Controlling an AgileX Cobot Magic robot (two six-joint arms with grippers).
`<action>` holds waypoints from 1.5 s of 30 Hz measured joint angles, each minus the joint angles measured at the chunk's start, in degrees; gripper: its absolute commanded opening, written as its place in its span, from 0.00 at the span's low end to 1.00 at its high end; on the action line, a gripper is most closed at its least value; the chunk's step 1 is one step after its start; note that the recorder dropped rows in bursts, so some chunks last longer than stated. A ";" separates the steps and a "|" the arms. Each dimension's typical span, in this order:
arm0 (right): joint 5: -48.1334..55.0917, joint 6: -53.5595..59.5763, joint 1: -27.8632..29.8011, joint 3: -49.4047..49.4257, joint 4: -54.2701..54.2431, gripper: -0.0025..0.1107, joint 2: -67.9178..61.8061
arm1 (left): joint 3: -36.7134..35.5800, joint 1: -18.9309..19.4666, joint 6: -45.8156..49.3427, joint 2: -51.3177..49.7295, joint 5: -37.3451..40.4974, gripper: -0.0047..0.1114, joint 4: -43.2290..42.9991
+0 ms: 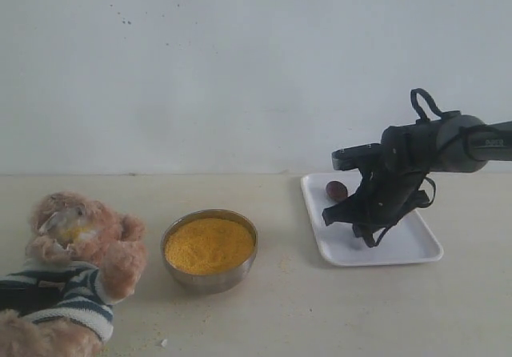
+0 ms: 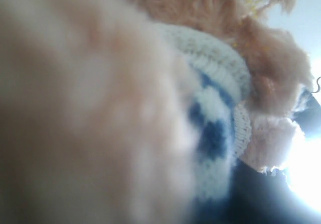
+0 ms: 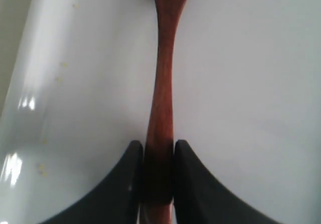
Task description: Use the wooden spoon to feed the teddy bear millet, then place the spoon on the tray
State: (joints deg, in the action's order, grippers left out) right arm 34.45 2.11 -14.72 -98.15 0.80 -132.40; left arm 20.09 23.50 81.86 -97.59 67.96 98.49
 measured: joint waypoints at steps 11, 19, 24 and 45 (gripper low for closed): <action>-0.21 -0.16 0.00 0.00 0.00 0.35 -0.22 | 0.00 0.00 0.16 0.00 0.00 0.07 0.33; 3.25 -0.25 0.00 0.00 0.93 0.34 2.07 | 0.00 0.00 2.27 0.00 0.00 0.07 0.45; 3.61 -0.25 0.00 0.00 2.39 0.24 10.61 | 0.00 0.00 2.61 0.00 0.00 0.07 0.45; -40.28 -40.21 4.70 54.66 32.41 0.02 71.27 | 0.00 0.00 3.00 0.00 0.00 0.07 -0.25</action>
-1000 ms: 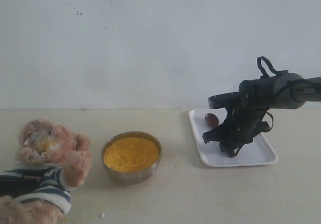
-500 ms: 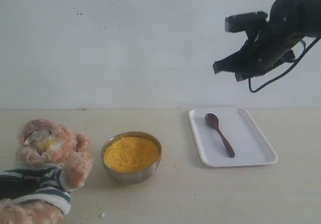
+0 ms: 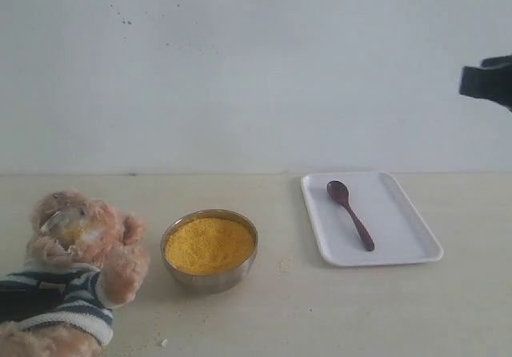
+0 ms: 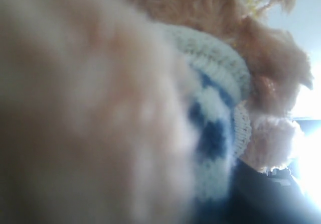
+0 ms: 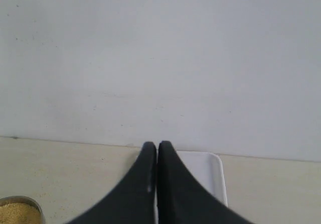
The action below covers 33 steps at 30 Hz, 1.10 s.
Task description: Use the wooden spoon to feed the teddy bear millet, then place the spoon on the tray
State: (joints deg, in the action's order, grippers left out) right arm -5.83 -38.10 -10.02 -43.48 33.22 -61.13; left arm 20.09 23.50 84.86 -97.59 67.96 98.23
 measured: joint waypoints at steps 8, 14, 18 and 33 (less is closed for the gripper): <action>6.97 -1.29 11.08 13.89 -2.76 0.02 16.87 | 0.00 0.00 0.08 0.00 0.00 0.07 0.03; 7.70 -2.17 10.93 23.39 -3.41 0.02 33.24 | 0.00 0.00 0.08 0.00 0.00 0.07 0.24; 12.02 -2.43 10.14 27.74 -5.42 0.02 42.99 | 0.00 0.00 0.08 0.00 0.00 0.07 0.24; 28.65 3.27 10.02 32.29 -5.58 0.02 55.46 | 0.00 0.00 0.14 0.00 0.00 0.07 0.46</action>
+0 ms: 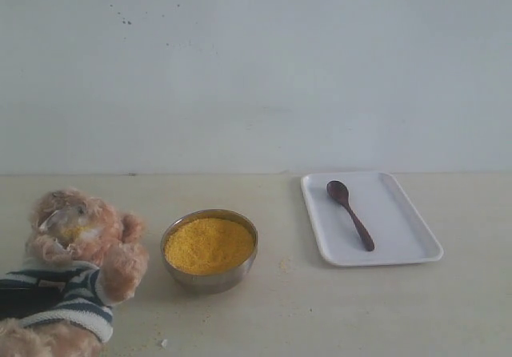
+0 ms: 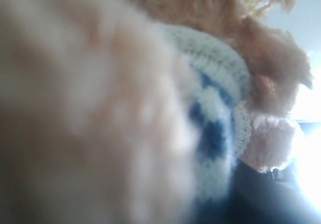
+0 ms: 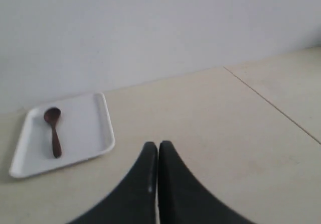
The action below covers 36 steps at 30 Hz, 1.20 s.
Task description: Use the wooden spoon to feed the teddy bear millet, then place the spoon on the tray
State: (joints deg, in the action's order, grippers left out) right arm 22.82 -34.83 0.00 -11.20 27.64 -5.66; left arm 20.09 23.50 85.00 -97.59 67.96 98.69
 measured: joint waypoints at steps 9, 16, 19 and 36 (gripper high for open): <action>-3.62 1.61 0.00 3.87 0.89 0.02 0.00 | 0.00 0.00 0.80 0.00 0.00 0.07 0.39; -7.80 1.61 -1.70 3.87 0.89 0.02 0.00 | 0.00 0.00 0.13 0.00 0.00 0.07 0.39; -8.05 1.61 -1.70 3.87 0.93 0.02 0.00 | 0.00 0.00 -0.01 0.00 0.00 0.07 0.49; -0.42 1.61 -1.70 10.94 -0.89 0.02 5.21 | 0.00 0.00 0.01 0.00 0.12 0.07 0.61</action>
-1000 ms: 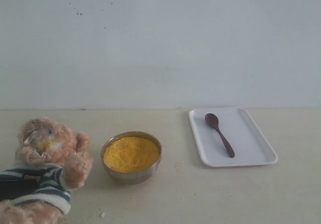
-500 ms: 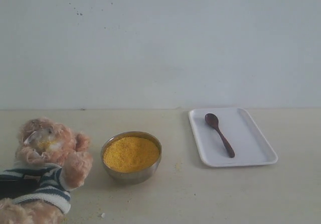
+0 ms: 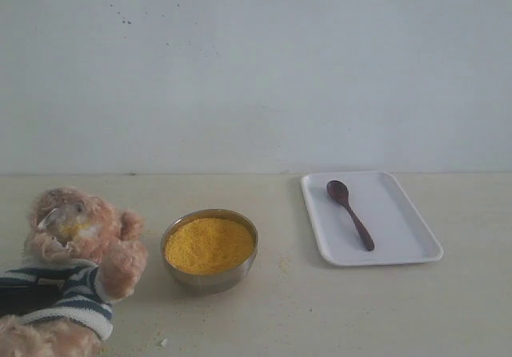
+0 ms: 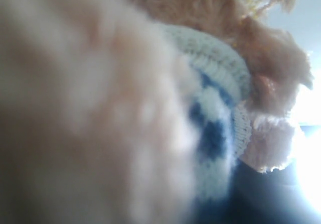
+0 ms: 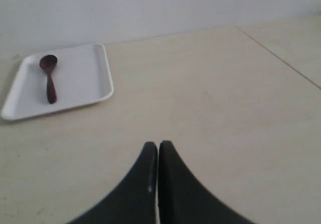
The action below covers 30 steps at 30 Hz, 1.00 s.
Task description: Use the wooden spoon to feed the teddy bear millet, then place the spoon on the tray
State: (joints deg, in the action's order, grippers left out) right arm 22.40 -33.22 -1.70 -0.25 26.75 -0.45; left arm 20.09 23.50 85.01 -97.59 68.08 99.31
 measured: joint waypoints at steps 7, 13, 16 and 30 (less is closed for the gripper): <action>1.07 0.00 0.00 0.26 -4.62 0.02 0.13 | 0.00 0.00 0.95 0.00 0.00 0.07 0.00; -1.67 0.00 0.00 0.26 -20.66 0.02 0.13 | 0.00 0.00 1.12 0.00 0.00 0.07 0.00; -2.71 0.00 0.00 0.26 -21.24 0.02 0.13 | 0.00 0.00 1.12 0.00 0.00 0.07 0.00; -3.04 0.00 0.00 0.26 -21.46 0.02 0.13 | 0.00 0.00 1.21 0.00 0.00 0.07 0.00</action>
State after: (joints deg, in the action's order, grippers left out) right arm 19.36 -33.22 -1.70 0.01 5.29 -0.32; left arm 20.09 23.50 86.22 -97.59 68.08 99.31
